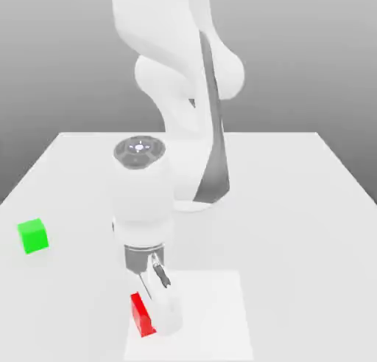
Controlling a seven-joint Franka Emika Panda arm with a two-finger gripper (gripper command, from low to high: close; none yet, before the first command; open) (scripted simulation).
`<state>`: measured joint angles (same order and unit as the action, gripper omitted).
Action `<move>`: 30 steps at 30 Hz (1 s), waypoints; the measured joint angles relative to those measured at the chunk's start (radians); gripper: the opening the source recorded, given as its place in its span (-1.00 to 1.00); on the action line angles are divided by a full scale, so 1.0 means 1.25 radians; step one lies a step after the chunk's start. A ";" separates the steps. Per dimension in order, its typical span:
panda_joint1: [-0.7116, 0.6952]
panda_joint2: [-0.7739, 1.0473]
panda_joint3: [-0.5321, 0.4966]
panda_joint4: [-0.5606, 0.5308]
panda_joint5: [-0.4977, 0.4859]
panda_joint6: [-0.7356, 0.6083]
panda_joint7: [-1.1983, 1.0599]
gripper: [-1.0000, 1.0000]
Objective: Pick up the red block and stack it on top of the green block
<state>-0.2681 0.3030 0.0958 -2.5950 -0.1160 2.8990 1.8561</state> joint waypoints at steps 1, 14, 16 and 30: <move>0.004 0.013 -0.005 0.002 -0.005 0.010 0.003 -1.00; -0.171 -0.194 -0.053 -0.048 0.062 -0.148 -0.234 -1.00; -0.224 -0.209 -0.076 -0.056 0.062 -0.155 -0.297 -1.00; -0.498 -0.236 -0.209 -0.102 0.096 -0.135 -0.697 -1.00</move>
<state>-0.8900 0.0079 -0.1652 -2.7226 0.0040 2.7308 0.9844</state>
